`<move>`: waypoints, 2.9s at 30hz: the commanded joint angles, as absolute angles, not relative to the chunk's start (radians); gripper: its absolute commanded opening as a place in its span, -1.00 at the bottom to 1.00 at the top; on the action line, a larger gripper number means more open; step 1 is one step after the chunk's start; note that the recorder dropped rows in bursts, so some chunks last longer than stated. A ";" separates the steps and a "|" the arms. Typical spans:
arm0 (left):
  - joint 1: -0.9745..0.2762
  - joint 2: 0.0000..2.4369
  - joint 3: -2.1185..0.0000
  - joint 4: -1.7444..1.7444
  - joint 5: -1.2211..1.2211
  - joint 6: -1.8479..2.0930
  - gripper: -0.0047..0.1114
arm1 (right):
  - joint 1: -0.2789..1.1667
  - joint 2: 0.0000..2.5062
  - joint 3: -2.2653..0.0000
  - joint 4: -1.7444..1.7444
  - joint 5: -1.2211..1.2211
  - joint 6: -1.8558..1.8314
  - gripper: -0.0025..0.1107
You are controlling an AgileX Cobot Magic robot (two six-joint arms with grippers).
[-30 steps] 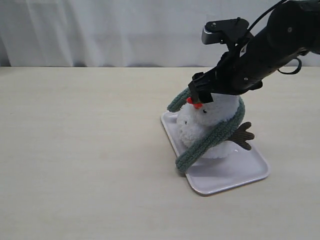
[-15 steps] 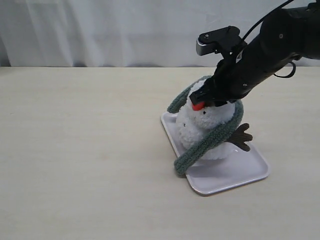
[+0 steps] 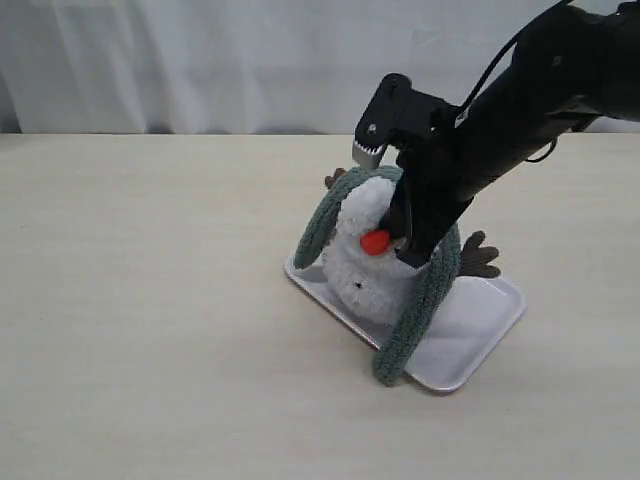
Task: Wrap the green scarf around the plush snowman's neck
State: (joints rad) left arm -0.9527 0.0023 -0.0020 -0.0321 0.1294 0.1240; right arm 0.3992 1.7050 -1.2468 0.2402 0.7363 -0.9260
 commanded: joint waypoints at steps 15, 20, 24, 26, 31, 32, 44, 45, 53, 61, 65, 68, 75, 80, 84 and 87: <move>-0.955 0.000 0.000 -0.045 0.098 0.124 -0.92 | 0.480 1.701 -1.240 0.081 0.682 -1.420 -0.88; -0.955 0.000 0.000 -0.045 0.098 0.124 -0.92 | 0.480 1.701 -1.240 0.097 0.664 -1.381 -0.86; -0.955 0.000 0.000 -0.045 0.098 0.124 -0.92 | 0.480 1.701 -1.240 0.092 0.659 -1.311 -0.50; -0.955 0.000 0.000 -0.045 0.098 0.124 -0.92 | 0.480 1.695 -1.240 0.092 0.655 -1.277 -0.12; -0.955 0.000 0.000 -0.045 0.098 0.124 -0.92 | 0.480 1.640 -1.240 0.092 0.659 -1.165 0.24; -0.955 0.000 0.000 -0.045 0.098 0.124 -0.92 | 0.480 1.612 -1.240 0.092 0.659 -1.094 0.24; -0.955 0.000 0.000 -0.045 0.098 0.124 -0.92 | 0.480 1.522 -1.333 0.321 0.755 -0.404 -0.88; -0.955 0.000 0.000 -0.045 0.098 0.124 -0.92 | 0.480 1.531 -1.333 0.339 0.742 -0.404 -0.88; -0.955 0.000 0.000 -0.045 0.098 0.124 -0.92 | 0.480 1.689 -1.359 0.407 0.561 -0.344 -0.88; -0.955 0.000 0.000 -0.045 0.098 0.124 -0.92 | 0.518 1.861 -1.487 0.320 0.532 -0.318 -0.88; -0.955 0.000 0.000 -0.045 0.098 0.124 -0.92 | 0.548 1.906 -1.536 0.186 0.512 -0.239 -0.88; -0.955 0.000 0.000 -0.045 0.098 0.124 -0.92 | 0.562 1.924 -1.549 0.017 0.541 -0.123 -0.88; -0.955 0.000 0.000 -0.045 0.098 0.124 -0.92 | 0.562 1.933 -1.549 -0.138 0.720 -0.005 -0.88; -0.955 0.000 0.000 -0.045 0.098 0.124 -0.92 | 0.582 1.938 -1.549 -0.147 0.745 -0.014 -0.88; -0.955 0.000 0.000 -0.045 0.098 0.124 -0.92 | 0.597 1.962 -1.549 -0.147 0.727 -0.014 -0.88; -0.955 0.000 0.000 -0.045 0.098 0.124 -0.92 | 0.597 2.010 -1.550 -0.150 0.740 -0.014 -0.88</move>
